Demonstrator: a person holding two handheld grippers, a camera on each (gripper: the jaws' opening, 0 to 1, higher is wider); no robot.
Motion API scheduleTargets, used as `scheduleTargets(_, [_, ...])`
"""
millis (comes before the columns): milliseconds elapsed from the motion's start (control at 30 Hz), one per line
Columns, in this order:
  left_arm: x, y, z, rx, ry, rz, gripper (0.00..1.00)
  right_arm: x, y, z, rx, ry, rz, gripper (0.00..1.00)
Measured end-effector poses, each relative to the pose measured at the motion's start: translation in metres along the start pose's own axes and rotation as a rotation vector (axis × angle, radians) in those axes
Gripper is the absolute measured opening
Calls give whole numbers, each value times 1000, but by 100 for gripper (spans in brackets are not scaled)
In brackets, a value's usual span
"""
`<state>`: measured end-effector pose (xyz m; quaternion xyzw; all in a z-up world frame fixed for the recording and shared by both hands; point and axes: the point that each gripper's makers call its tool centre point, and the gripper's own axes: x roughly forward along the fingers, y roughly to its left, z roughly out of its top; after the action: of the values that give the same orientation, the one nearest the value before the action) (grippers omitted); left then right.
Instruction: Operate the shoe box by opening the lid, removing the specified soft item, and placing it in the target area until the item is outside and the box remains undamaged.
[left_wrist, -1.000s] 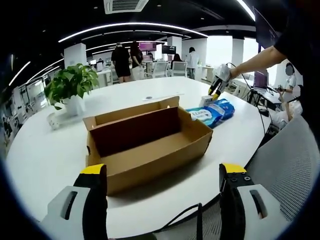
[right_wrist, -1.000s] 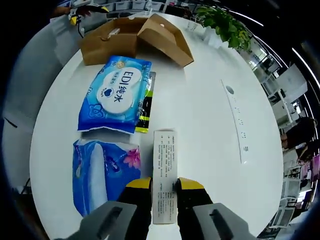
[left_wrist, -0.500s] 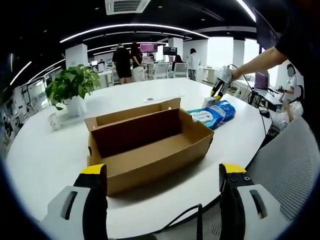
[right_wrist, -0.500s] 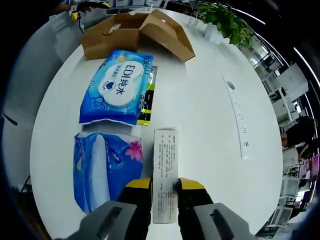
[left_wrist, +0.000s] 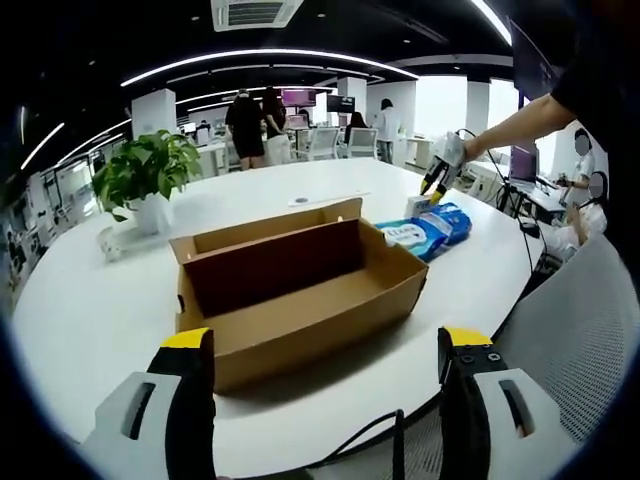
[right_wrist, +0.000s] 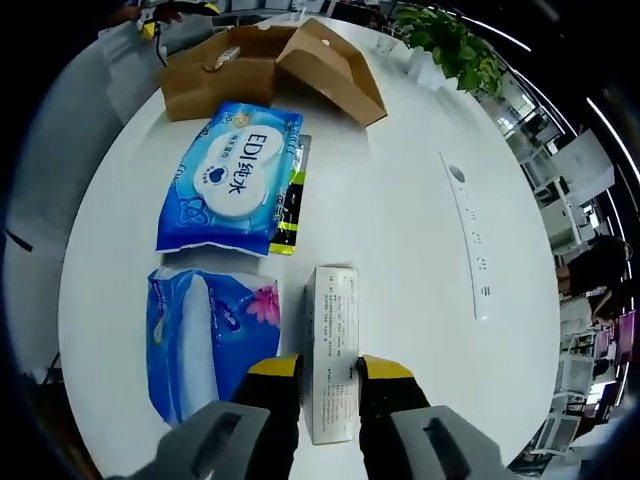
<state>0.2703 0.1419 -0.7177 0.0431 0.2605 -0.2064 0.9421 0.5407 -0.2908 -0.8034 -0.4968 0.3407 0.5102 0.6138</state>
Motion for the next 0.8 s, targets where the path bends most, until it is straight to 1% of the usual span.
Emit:
scheduleTargets(167, [-1, -1, 3, 0, -6, 8, 96, -3, -3, 7, 28, -15, -13, 20])
scheduleTargets(233, [-1, 2, 2, 9, -7, 16, 96, -4, -3, 10, 42, -21, -23, 21])
scheduleTargets(400, [-2, 6, 2, 0, -17, 20, 96, -10, -6, 18, 81, -49, -56, 24])
scheduleTargets(533, [-1, 4, 2, 12, -13, 12, 97, -18, -3, 26, 146, -81, -86, 28])
scheduleTargets(600, [-1, 4, 2, 19, -14, 8, 97, -23, 2, 30, 200, -102, -92, 29])
scheduleTargets(667, [-1, 3, 3, 15, -17, 2, 97, -27, 6, 32, 251, -113, -98, 32])
scheduleTargets(800, [-1, 2, 4, 6, -26, -2, 97, -36, 13, 36, 314, -131, -125, 36])
